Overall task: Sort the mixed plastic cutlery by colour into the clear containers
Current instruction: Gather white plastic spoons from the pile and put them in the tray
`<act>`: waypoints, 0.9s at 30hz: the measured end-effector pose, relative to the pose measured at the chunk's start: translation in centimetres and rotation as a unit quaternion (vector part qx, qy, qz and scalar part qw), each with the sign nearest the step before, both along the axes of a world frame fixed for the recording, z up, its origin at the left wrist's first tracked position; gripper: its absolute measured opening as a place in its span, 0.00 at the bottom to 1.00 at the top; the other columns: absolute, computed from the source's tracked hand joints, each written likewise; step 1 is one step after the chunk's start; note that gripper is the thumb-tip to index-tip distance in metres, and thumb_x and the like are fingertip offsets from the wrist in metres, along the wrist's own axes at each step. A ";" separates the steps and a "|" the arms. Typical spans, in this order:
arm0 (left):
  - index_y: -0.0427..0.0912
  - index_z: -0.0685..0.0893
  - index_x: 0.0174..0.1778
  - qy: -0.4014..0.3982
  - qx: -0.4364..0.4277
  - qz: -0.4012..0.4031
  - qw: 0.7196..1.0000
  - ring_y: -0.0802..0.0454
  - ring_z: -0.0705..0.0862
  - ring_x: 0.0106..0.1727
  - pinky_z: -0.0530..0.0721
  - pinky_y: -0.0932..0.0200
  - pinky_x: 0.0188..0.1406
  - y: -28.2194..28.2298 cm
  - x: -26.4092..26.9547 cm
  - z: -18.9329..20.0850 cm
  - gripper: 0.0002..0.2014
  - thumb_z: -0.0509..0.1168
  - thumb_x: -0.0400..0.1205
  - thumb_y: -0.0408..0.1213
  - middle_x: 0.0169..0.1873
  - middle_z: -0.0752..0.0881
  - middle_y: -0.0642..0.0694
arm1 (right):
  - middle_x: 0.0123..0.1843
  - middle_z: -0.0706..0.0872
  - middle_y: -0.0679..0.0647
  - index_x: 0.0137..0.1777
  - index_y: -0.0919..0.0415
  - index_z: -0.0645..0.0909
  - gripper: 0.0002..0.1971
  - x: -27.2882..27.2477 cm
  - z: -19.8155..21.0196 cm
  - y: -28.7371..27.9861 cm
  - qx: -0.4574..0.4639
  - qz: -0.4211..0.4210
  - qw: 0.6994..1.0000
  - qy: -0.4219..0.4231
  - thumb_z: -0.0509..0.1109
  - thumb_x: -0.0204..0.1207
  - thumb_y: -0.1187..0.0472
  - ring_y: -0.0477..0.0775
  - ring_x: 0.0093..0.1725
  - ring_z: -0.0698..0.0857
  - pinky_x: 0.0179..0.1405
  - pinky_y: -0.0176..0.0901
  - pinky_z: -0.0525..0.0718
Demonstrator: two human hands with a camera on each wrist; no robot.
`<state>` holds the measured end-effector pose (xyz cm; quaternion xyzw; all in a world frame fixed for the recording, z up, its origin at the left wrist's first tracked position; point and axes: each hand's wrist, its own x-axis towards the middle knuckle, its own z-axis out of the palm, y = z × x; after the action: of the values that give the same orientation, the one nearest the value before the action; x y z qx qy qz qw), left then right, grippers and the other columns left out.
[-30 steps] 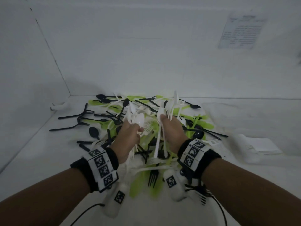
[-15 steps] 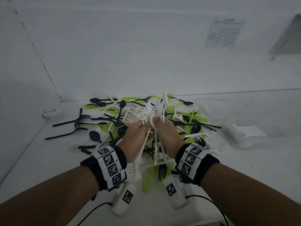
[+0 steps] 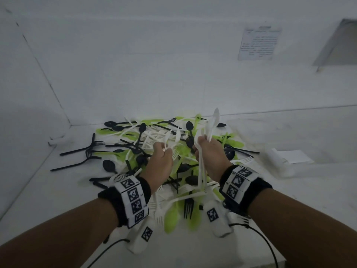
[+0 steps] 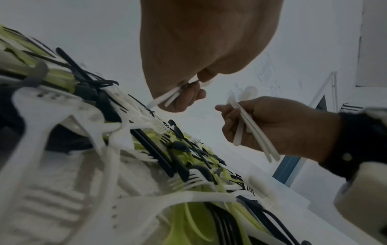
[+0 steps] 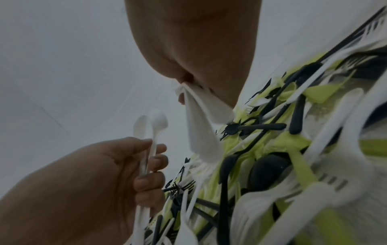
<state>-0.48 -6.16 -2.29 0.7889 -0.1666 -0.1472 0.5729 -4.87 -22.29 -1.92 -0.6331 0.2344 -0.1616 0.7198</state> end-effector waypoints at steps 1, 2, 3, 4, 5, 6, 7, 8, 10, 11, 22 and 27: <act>0.40 0.69 0.63 -0.026 0.008 -0.006 1.000 0.53 0.75 0.33 0.74 0.55 0.39 -0.4 -0.2 0.0 0.13 0.51 0.93 0.46 0.41 0.79 0.43 | 0.40 0.79 0.53 0.51 0.61 0.79 0.12 0.1 0.1 -0.1 0.014 0.013 1.000 -0.006 0.59 0.91 0.55 0.46 0.31 0.76 0.32 0.39 0.78; 0.39 0.70 0.59 -0.052 0.020 -0.013 0.998 0.57 0.73 0.30 0.73 0.56 0.35 -0.8 -0.3 0.0 0.12 0.51 0.93 0.45 0.40 0.79 0.46 | 0.38 0.79 0.52 0.48 0.60 0.79 0.12 0.1 0.3 -0.1 0.022 0.025 0.999 -0.012 0.60 0.91 0.56 0.45 0.29 0.75 0.32 0.40 0.77; 0.40 0.71 0.55 -0.072 0.031 -0.022 0.997 0.60 0.72 0.27 0.72 0.58 0.32 -1.3 -0.5 0.1 0.10 0.53 0.93 0.44 0.39 0.79 0.48 | 0.36 0.78 0.52 0.46 0.60 0.79 0.13 0.1 0.4 -0.1 0.021 0.034 0.999 -0.014 0.60 0.90 0.57 0.45 0.28 0.75 0.31 0.41 0.76; 0.41 0.71 0.53 -0.087 0.038 -0.027 0.995 0.63 0.71 0.25 0.70 0.59 0.29 -1.7 -0.7 0.0 0.08 0.54 0.93 0.42 0.38 0.79 0.50 | 0.34 0.78 0.51 0.44 0.61 0.79 0.14 0.1 0.5 -0.2 0.016 0.041 0.999 -0.015 0.60 0.90 0.57 0.46 0.27 0.75 0.31 0.43 0.76; 0.44 0.70 0.51 -0.096 0.036 -0.027 0.994 0.64 0.71 0.24 0.69 0.60 0.28 -2.0 -0.9 0.0 0.07 0.56 0.92 0.41 0.38 0.79 0.51 | 0.33 0.79 0.51 0.43 0.61 0.80 0.14 0.1 0.5 -0.3 0.012 0.045 0.999 -0.014 0.61 0.89 0.57 0.46 0.27 0.76 0.31 0.44 0.75; 0.46 0.70 0.49 -0.106 0.034 -0.023 0.994 0.64 0.71 0.24 0.69 0.60 0.27 -2.3 -1.0 -0.1 0.06 0.56 0.92 0.40 0.38 0.80 0.51 | 0.32 0.79 0.51 0.43 0.62 0.80 0.14 0.0 0.5 -0.4 0.013 0.050 0.999 -0.013 0.61 0.89 0.57 0.47 0.26 0.76 0.31 0.44 0.75; 0.48 0.70 0.48 -0.114 0.030 -0.020 0.993 0.65 0.72 0.24 0.69 0.62 0.27 -2.6 -1.3 -0.1 0.07 0.56 0.92 0.40 0.39 0.81 0.51 | 0.32 0.79 0.51 0.44 0.62 0.80 0.14 0.1 0.4 -0.5 0.013 0.055 0.998 -0.010 0.61 0.89 0.57 0.47 0.27 0.76 0.32 0.45 0.75; 0.49 0.70 0.47 -0.124 0.020 -0.017 0.992 0.65 0.72 0.24 0.69 0.64 0.26 -2.9 -1.5 -0.1 0.07 0.57 0.92 0.40 0.38 0.82 0.53 | 0.32 0.79 0.52 0.45 0.62 0.80 0.13 0.1 0.4 -0.5 0.013 0.060 0.998 -0.005 0.61 0.88 0.58 0.47 0.27 0.76 0.32 0.46 0.76; 0.49 0.69 0.45 -0.138 0.002 -0.026 0.990 0.65 0.71 0.25 0.67 0.68 0.25 -3.4 -2.3 0.1 0.10 0.57 0.93 0.40 0.32 0.80 0.60 | 0.33 0.79 0.54 0.47 0.65 0.81 0.11 0.1 0.1 -0.7 0.020 0.063 0.998 0.000 0.59 0.87 0.62 0.47 0.26 0.78 0.30 0.43 0.78; 0.49 0.68 0.43 -0.142 0.002 -0.035 0.989 0.64 0.70 0.25 0.66 0.67 0.26 -3.7 -2.5 0.1 0.12 0.58 0.93 0.41 0.28 0.77 0.61 | 0.34 0.80 0.54 0.50 0.66 0.81 0.10 0.1 0.1 -0.9 0.028 0.062 0.998 -0.003 0.58 0.87 0.64 0.46 0.25 0.80 0.28 0.41 0.79; 0.45 0.86 0.50 0.079 0.038 -0.053 0.995 0.49 0.82 0.43 0.79 0.52 0.50 -6.0 -2.2 0.1 0.17 0.59 0.90 0.53 0.44 0.85 0.47 | 0.41 0.86 0.52 0.61 0.63 0.83 0.14 -1.0 0.0 -4.0 -0.005 0.092 0.995 0.023 0.59 0.91 0.55 0.49 0.37 0.86 0.36 0.42 0.81; 0.36 0.81 0.42 0.046 0.009 -0.048 0.998 0.50 0.77 0.32 0.75 0.59 0.32 -8.0 -3.1 0.5 0.16 0.59 0.92 0.40 0.34 0.79 0.42 | 0.43 0.85 0.59 0.58 0.64 0.83 0.13 -1.6 0.0 -3.5 0.030 0.080 0.996 -0.008 0.58 0.91 0.57 0.55 0.37 0.86 0.34 0.48 0.85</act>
<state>-3.55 -14.21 -1.84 0.7777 -0.1758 -0.2124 0.5650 -6.48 -25.84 -1.91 -0.6266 0.1819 -0.1012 0.7510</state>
